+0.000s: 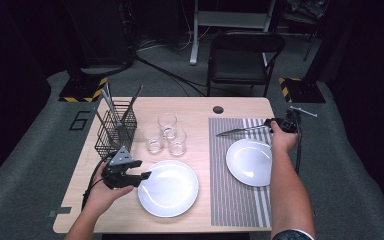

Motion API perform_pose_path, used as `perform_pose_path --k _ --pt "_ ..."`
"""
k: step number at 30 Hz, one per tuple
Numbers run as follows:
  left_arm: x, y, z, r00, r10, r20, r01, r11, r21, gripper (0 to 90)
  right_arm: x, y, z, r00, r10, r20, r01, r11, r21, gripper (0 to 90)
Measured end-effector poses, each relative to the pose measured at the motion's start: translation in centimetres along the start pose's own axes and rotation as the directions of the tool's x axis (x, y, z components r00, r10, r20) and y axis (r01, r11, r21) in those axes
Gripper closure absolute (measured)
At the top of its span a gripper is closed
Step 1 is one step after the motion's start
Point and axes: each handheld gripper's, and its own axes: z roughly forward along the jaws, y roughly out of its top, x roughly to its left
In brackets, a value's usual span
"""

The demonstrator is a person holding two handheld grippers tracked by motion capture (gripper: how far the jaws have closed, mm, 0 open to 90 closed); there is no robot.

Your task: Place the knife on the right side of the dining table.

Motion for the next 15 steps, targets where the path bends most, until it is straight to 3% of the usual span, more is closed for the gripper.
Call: perform_pose_path --k 6,15 --pt "0.07 -0.01 -0.08 1.0 0.003 -0.003 -0.003 1.0 -0.002 43.5 -0.31 -0.15 0.21 0.9994 0.033 0.014 -0.033 0.999 0.004 70.0" --pt "0.05 0.0 -0.12 1.0 0.001 -0.003 -0.001 1.0 -0.004 43.5 -0.38 -0.24 0.44 0.9982 0.04 0.045 -0.041 0.999 0.007 69.4"
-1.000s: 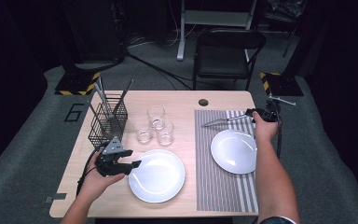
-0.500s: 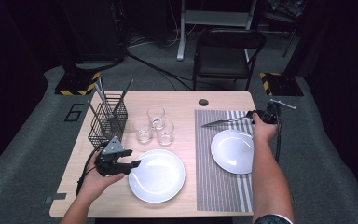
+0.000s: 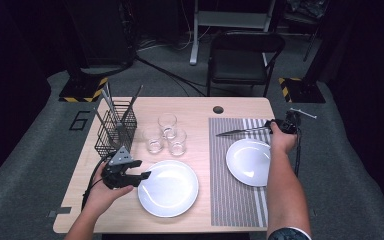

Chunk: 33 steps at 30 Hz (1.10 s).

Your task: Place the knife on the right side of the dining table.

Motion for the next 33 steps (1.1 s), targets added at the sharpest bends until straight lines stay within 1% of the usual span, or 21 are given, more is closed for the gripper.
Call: perform_pose_path --k 3,10,13,15,18,20,28,33 --pt "0.0 0.0 0.0 1.0 -0.006 0.0 0.006 1.0 -0.002 43.5 -0.1 0.0 0.1 0.9999 0.009 0.009 -0.009 1.0 0.004 69.2" --pt "0.0 -0.1 0.0 1.0 -0.007 -0.001 0.007 1.0 -0.003 43.6 -0.4 0.0 0.3 1.0 -0.004 0.007 0.004 1.0 0.0 69.0" --pt "0.0 -0.1 0.0 1.0 -0.005 0.0 0.005 1.0 0.0 43.5 -0.6 -0.1 0.4 1.0 0.005 0.003 -0.005 1.0 -0.004 69.0" --pt "0.0 0.0 0.0 1.0 0.002 0.0 -0.002 1.0 0.001 43.5 -0.9 -0.3 0.4 0.9998 0.018 0.0 -0.018 1.0 0.005 68.9" --pt "-0.1 0.0 0.1 1.0 0.0 0.002 0.0 1.0 0.001 43.5 -1.4 -0.4 0.6 0.9997 0.024 -0.005 -0.024 1.0 0.006 68.8" --pt "0.0 0.0 0.1 1.0 -0.001 0.002 0.001 1.0 0.004 43.5 -1.5 -0.5 0.7 0.9992 0.038 -0.006 -0.038 0.999 0.007 68.6" --pt "-0.1 0.0 0.1 1.0 -0.001 0.005 0.001 1.0 0.003 43.6 -1.8 -0.5 0.9 0.9993 0.037 -0.01 -0.037 0.999 0.014 68.3" --pt "-0.2 0.0 0.2 1.0 -0.002 -0.002 0.002 1.0 0.004 43.5 -2.0 -0.5 1.2 0.9995 0.032 -0.006 -0.031 0.999 0.016 68.3"
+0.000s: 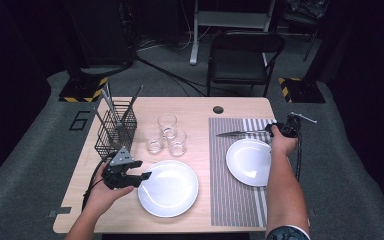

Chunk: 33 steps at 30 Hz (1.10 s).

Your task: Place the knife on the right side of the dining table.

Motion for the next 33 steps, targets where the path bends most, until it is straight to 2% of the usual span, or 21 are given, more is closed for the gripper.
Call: perform_pose_path --k 10,15,18,33 --pt "-0.01 0.01 0.06 1.0 0.003 0.006 -0.003 0.9999 0.01 43.5 -0.25 -0.02 0.35 1.0 0.003 0.005 -0.003 1.0 0.002 67.9" --pt "-0.04 -0.05 0.19 1.0 0.002 0.004 -0.002 1.0 0.0 43.5 -0.39 -0.1 0.5 0.9999 0.006 0.014 -0.006 1.0 0.004 67.5" --pt "0.07 -0.04 0.07 1.0 0.009 0.005 -0.009 0.9999 0.013 43.5 -0.49 -0.11 0.57 0.9999 0.005 0.013 -0.005 1.0 0.008 67.5" --pt "0.03 -0.1 0.14 1.0 0.002 0.002 -0.002 0.9999 0.01 43.5 -0.93 -0.13 0.86 1.0 0.009 0.003 -0.009 1.0 0.01 67.1"
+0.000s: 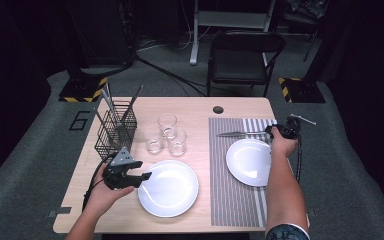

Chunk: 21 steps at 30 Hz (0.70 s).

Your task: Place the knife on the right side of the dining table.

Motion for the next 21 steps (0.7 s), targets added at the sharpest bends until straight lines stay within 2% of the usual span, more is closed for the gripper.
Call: perform_pose_path --k 4,21 --pt "0.03 -0.02 0.03 1.0 -0.001 0.003 0.001 1.0 0.004 43.5 -0.08 -0.07 0.01 0.9999 0.016 -0.001 -0.016 1.0 -0.008 67.2" --pt "0.01 -0.09 0.17 1.0 -0.002 -0.005 0.002 1.0 -0.004 43.5 -0.57 -0.09 0.25 0.9996 0.024 0.014 -0.024 1.0 -0.005 67.2"
